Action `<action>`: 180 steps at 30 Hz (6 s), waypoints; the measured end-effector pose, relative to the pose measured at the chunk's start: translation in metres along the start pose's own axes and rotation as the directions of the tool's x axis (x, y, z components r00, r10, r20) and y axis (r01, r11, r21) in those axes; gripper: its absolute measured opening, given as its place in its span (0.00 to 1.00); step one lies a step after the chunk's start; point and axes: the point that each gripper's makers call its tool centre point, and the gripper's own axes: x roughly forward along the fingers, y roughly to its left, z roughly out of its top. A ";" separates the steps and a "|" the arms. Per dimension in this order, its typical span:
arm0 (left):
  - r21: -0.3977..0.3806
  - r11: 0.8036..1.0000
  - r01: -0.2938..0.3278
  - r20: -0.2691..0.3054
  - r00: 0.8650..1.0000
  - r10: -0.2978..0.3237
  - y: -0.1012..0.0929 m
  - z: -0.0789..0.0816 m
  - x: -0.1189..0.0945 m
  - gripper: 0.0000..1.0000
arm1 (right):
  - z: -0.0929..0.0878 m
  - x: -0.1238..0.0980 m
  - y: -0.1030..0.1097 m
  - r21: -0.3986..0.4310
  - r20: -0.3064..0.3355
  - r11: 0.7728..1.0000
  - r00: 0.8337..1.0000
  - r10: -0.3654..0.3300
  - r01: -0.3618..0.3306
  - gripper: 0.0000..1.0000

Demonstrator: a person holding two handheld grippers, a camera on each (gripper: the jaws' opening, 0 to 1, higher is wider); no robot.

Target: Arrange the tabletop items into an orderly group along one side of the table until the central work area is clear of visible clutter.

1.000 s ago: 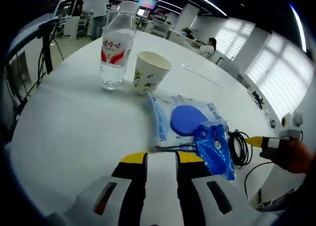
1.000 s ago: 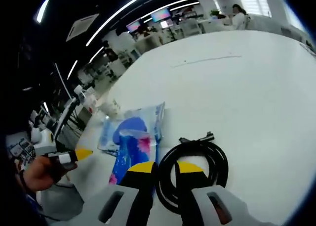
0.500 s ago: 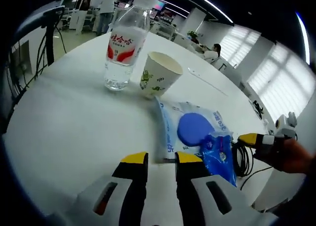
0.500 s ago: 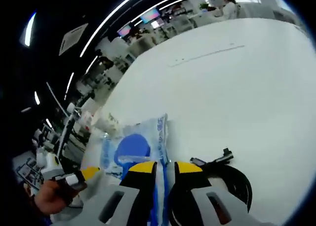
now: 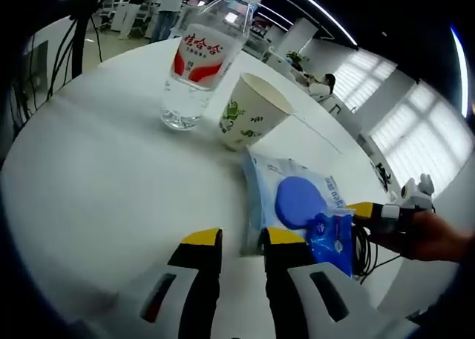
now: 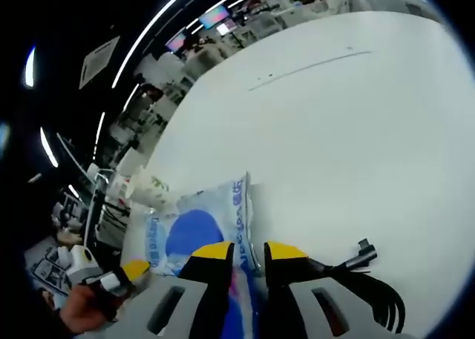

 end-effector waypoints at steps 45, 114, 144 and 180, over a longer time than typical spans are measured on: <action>0.121 0.983 0.141 -0.009 0.990 -0.141 -0.055 -0.009 -0.008 0.00 | -0.006 -0.060 0.012 -0.075 0.135 0.995 0.988 0.070 -0.060 0.00; 0.062 0.993 0.098 0.024 0.995 -0.100 -0.047 0.048 0.063 0.00 | 0.040 -0.010 -0.013 -0.123 0.089 0.992 0.996 0.031 -0.020 0.00; 0.043 0.996 0.072 0.092 0.993 -0.076 -0.029 0.067 0.075 0.07 | 0.048 0.011 -0.019 -0.052 0.118 0.999 0.993 0.016 -0.010 0.01; -0.015 0.998 0.068 0.104 0.992 -0.066 -0.034 0.024 0.025 0.06 | 0.019 -0.025 -0.021 -0.009 0.156 1.000 0.988 0.013 -0.012 0.08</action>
